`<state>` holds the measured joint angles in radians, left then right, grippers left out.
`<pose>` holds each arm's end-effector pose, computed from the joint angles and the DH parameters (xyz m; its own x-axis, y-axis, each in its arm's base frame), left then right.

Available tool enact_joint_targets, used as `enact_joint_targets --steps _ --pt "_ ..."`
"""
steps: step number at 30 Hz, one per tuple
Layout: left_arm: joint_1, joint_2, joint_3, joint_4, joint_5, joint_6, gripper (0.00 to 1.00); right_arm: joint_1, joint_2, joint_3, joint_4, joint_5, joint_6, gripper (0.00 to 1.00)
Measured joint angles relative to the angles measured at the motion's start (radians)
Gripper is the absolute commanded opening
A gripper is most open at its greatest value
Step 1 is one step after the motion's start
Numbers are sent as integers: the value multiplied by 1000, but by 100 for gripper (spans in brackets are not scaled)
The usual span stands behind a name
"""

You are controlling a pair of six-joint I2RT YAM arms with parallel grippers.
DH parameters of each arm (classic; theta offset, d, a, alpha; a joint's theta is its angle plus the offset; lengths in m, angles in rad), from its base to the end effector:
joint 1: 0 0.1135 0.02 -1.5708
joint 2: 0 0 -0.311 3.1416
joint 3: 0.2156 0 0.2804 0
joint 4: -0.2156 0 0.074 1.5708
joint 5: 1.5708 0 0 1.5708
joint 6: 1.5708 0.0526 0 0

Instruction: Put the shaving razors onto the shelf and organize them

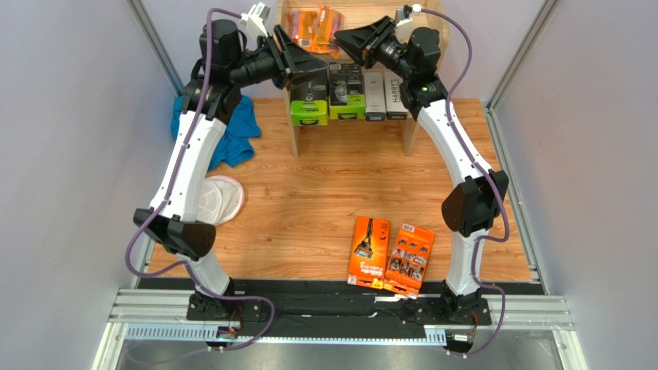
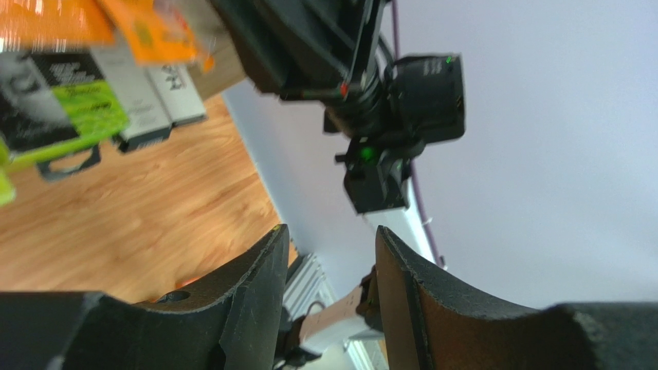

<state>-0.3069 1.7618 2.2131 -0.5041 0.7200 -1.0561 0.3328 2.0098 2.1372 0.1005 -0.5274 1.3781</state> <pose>0.3830 -0.1578 0.5863 -0.7688 -0.4428 -0.4613 0.3770 0.2687 -0.8864 0.4947 0.1990 0.5163 -0.6910 0.6585 -0.2982 -0.3524 0.0533 0.9343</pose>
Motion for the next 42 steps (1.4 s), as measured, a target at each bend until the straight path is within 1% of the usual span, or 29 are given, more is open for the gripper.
enact_joint_targets --steps 1,3,5,8,9,10,12,13,14,17,19,22,27,30,33,38,42 --pt "0 -33 -36 -21 -1 23 55 0 2 11 -13 -2 -7 29" --pt "0 -100 -92 -85 -17 84 60 0 -2 17 -39 -6 -34 32" --pt "0 -177 -148 -150 -48 158 64 0 -18 11 -79 -6 -71 38" --pt "0 -337 -267 -244 -113 277 71 0 -117 -109 -147 -4 -149 47" --pt "0 -385 -302 -266 -128 308 72 0 -167 -171 -167 -1 -179 50" --pt "0 -447 -354 -281 -153 343 72 0 -223 -232 -196 2 -212 55" --pt "0 -553 -465 -303 -186 396 74 0 -336 -336 -251 10 -270 61" --pt "0 -594 -510 -318 -199 416 75 0 -402 -399 -259 18 -304 67" --pt "0 -631 -565 -323 -207 435 77 0 -468 -456 -274 24 -327 69" --pt "0 -705 -719 -330 -225 472 79 0 -695 -666 -291 47 -390 77" --pt "0 -734 -829 -330 -233 487 79 0 -817 -777 -304 58 -420 82" --pt "0 -741 -973 -322 -235 491 80 0 -943 -911 -334 77 -450 87" --pt "-6 -780 -1169 -303 -231 490 80 0 -1136 -1168 -445 138 -488 89" --pt "-34 -789 -1213 -280 -235 488 80 0 -1224 -1281 -529 173 -497 89" --pt "-105 -763 -1227 -241 -257 486 80 0 -1284 -1358 -578 196 -502 88" --pt "-213 -651 -1229 -177 -293 473 80 0 -1301 -1463 -603 212 -512 86" --pt "-258 -555 -1256 -109 -308 439 80 0 -1247 -1553 -605 213 -512 83"
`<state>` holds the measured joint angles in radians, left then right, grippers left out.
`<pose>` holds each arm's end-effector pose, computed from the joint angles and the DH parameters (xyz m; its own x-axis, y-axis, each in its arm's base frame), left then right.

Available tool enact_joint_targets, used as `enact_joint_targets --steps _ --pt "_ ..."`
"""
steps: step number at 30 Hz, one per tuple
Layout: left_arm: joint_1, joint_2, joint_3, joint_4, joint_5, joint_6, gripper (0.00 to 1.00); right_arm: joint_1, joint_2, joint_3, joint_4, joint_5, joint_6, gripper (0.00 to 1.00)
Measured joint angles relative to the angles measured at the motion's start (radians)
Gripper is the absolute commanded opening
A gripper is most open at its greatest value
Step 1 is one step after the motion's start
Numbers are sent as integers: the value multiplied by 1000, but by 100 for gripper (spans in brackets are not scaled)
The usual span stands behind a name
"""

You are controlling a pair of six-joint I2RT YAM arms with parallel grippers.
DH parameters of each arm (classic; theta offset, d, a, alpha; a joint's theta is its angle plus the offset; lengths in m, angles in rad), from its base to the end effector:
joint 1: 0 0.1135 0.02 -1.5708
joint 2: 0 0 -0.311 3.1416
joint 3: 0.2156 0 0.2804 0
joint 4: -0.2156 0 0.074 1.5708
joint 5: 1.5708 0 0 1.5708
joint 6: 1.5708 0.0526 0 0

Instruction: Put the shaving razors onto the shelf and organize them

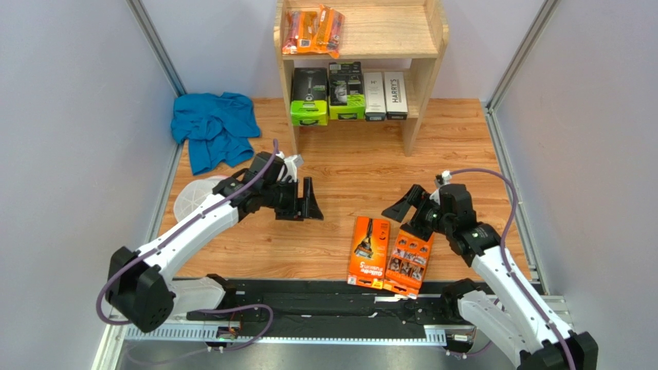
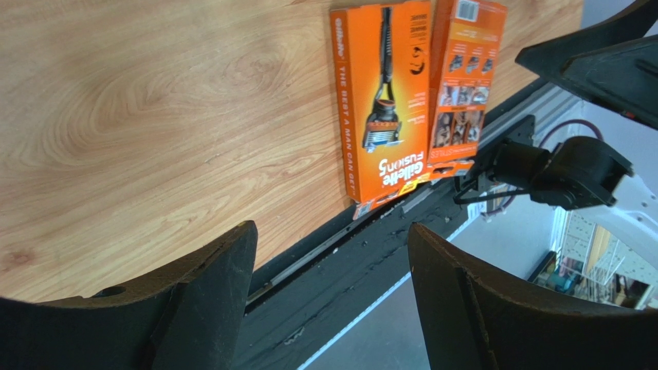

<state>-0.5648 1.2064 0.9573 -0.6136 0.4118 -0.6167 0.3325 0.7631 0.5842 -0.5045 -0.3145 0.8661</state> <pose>0.2159 -0.1617 0.3019 -0.9343 -0.0354 -0.3547 0.2085 0.7530 -0.6242 0.1569 0.0714 0.2604 -0.7958 0.4916 -0.3535 0.1067 0.6886 0.7173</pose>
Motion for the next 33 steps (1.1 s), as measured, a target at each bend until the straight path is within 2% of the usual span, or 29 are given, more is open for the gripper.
enact_joint_targets --steps 7,11,16,17,19,21,26,29,33 --pt "-48 116 -56 87 -15 -61 79 1 151 -63 15 12 0 81" --pt "-71 151 -85 130 -16 -91 79 6 233 -71 71 14 2 72" --pt "-81 180 -98 171 -14 -119 79 27 352 -71 140 15 3 65" --pt "-82 184 -98 177 -14 -122 78 36 378 -71 148 18 3 59" --pt "-84 189 -98 187 -13 -126 78 55 429 -65 151 22 -1 56" --pt "-84 188 -98 193 -13 -130 78 78 473 -47 144 38 -1 49" --pt "-84 188 -98 199 -10 -136 77 124 558 16 145 80 -16 18" --pt "-84 185 -98 199 -10 -137 77 142 599 34 155 74 -10 6" --pt "-84 159 -101 195 -11 -140 77 151 644 47 214 47 28 0"
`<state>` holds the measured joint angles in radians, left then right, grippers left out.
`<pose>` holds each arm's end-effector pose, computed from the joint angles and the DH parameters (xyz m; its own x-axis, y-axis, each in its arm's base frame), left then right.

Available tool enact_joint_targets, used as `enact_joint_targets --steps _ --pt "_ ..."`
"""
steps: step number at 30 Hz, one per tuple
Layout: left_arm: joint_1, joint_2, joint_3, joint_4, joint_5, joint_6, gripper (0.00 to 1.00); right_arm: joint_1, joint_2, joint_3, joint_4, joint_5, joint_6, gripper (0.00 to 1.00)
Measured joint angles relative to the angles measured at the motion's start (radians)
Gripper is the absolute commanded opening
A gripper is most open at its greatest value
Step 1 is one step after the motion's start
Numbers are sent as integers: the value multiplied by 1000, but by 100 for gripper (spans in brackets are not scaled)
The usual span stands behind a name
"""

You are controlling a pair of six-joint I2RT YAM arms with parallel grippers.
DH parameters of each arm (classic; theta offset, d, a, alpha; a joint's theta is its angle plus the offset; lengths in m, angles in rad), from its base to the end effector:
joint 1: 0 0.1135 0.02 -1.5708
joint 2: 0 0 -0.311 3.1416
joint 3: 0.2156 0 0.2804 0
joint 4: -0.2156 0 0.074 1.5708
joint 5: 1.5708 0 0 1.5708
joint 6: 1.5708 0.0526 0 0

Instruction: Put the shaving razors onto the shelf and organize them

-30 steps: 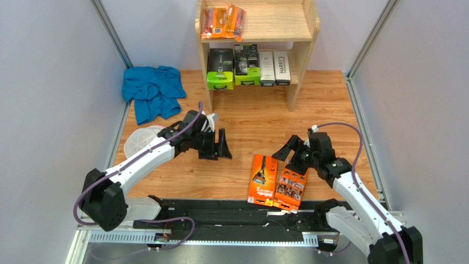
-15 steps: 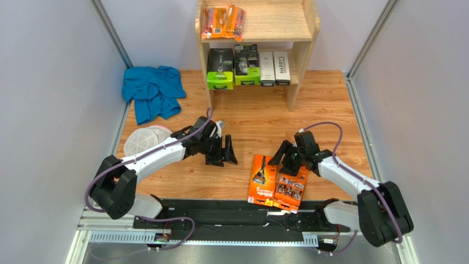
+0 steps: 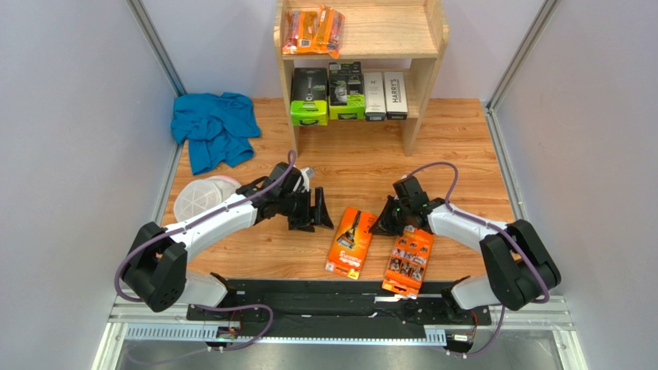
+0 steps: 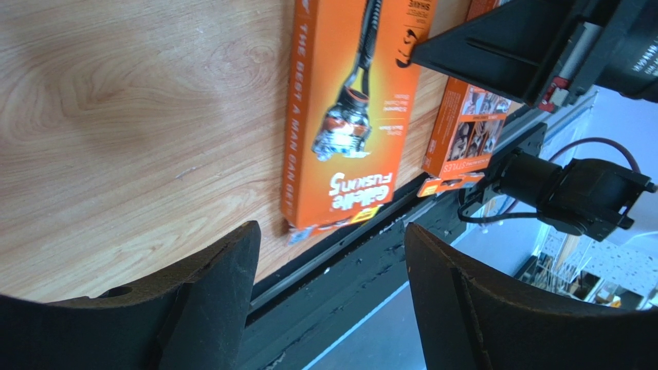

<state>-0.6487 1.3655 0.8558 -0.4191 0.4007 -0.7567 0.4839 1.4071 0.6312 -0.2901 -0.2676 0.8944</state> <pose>0.2253 -0.1966 0.2386 -0.9737 -0.0550 -0.2209 0.1017 0.7631 -0.6382 0.2300 0.1366 0.1622 -0.9232 0.3644 -0.1223 0.2525 0.8147 0.5220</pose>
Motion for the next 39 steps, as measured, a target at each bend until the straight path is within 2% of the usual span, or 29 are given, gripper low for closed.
enact_joint_targets --steps 8,18,25,28,35,39 --pt "0 -53 -12 -23 -14 -18 77 6 95 3 181 -50 136 0" --pt "-2 -159 -169 -2 -84 -159 76 -12 159 -16 365 -42 314 0" --pt "21 -166 -205 47 -156 -168 79 -77 166 -13 385 -45 309 0" --pt "68 -86 -152 35 -169 -95 79 -84 179 15 359 -55 264 0" --pt "143 222 109 47 -145 88 77 -88 192 49 319 -72 180 0" --pt "148 338 145 90 -79 130 76 -89 193 53 316 -82 154 0"
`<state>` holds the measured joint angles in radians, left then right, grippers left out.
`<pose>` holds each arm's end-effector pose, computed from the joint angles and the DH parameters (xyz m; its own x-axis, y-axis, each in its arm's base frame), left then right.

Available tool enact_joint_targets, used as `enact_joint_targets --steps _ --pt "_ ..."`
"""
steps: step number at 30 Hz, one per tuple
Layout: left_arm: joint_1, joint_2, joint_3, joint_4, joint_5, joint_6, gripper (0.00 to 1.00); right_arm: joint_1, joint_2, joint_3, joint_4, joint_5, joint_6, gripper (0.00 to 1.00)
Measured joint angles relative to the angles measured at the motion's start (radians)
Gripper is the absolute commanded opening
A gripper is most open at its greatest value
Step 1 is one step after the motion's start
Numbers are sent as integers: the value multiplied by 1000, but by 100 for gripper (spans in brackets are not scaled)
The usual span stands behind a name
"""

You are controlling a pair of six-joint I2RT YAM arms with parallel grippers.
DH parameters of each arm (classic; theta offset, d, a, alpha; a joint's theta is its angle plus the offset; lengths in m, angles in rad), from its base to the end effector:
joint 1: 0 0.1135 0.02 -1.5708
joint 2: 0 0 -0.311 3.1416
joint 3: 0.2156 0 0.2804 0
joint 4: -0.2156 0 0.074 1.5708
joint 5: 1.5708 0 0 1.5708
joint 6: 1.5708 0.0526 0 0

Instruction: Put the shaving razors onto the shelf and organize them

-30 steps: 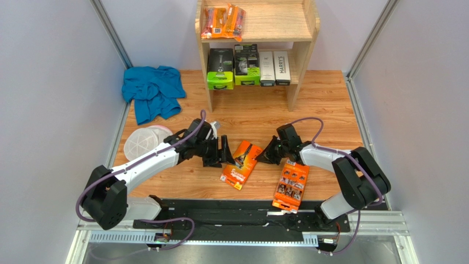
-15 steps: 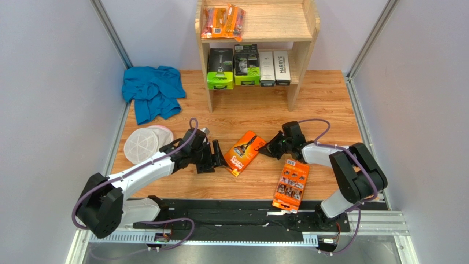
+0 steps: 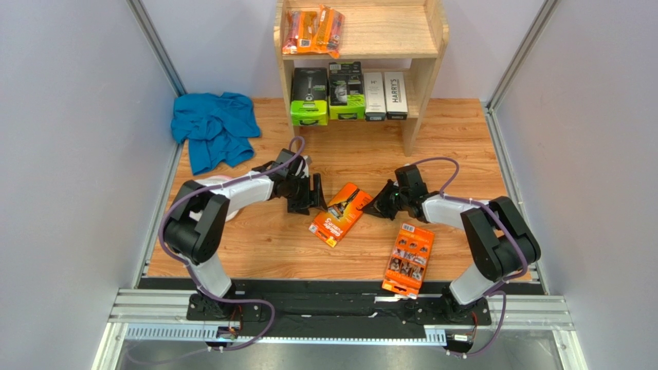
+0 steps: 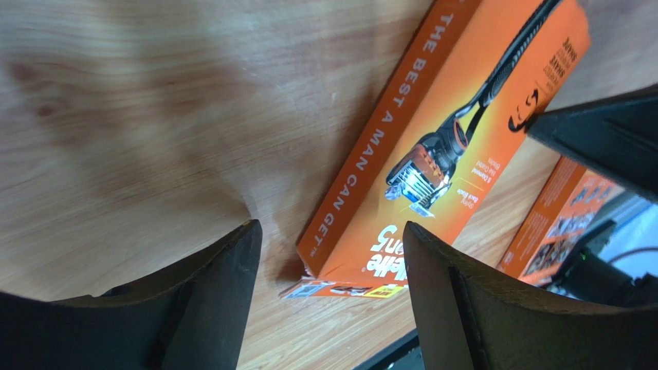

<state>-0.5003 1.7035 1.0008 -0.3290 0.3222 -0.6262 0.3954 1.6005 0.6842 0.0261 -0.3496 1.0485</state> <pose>0.3189 -0.1933 0.1842 -0.9604 -0.1085 -0.2567 0.0429 0.8524 -0.5211 0.2895 0.1404 0.1477 -0.8438 0.5301 -0.0832 0.3419 0.6506 0.6782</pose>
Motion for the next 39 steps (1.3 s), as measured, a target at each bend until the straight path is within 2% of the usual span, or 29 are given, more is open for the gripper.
enact_joint_targets --steps 9,17,20,23,24,26,27,28,31,32,34,35,39 --pt "0 52 -46 110 191 1 76 -8 18 3 23 -44 -14 0" --pt "-4 140 -56 309 369 -76 75 -19 22 -5 45 -69 -46 0" --pt "-18 154 -73 382 392 -109 66 -23 22 -21 77 -80 -50 0" --pt "-35 182 -99 470 411 -152 45 -25 22 -43 122 -91 -50 0" --pt "-39 194 -106 494 419 -170 33 -25 22 -50 135 -95 -50 0" --pt "-46 216 -116 533 444 -201 22 -25 22 -60 153 -100 -50 0" --pt "-43 217 -119 546 460 -215 13 -26 21 -63 158 -102 -50 0" --pt "-44 216 -119 558 465 -221 9 -29 21 -64 161 -106 -50 0" --pt "-45 210 -125 562 465 -229 5 -29 19 -65 160 -107 -52 6" --pt "-48 201 -125 556 460 -229 4 -29 15 -65 156 -106 -53 25" --pt "-57 176 -131 535 444 -219 4 -26 -6 -66 126 -109 -64 39" --pt "-63 163 -134 521 434 -214 4 -22 -27 -68 105 -112 -71 50" --pt "-76 87 -148 452 396 -193 1 -9 -190 -76 13 -116 -102 67"
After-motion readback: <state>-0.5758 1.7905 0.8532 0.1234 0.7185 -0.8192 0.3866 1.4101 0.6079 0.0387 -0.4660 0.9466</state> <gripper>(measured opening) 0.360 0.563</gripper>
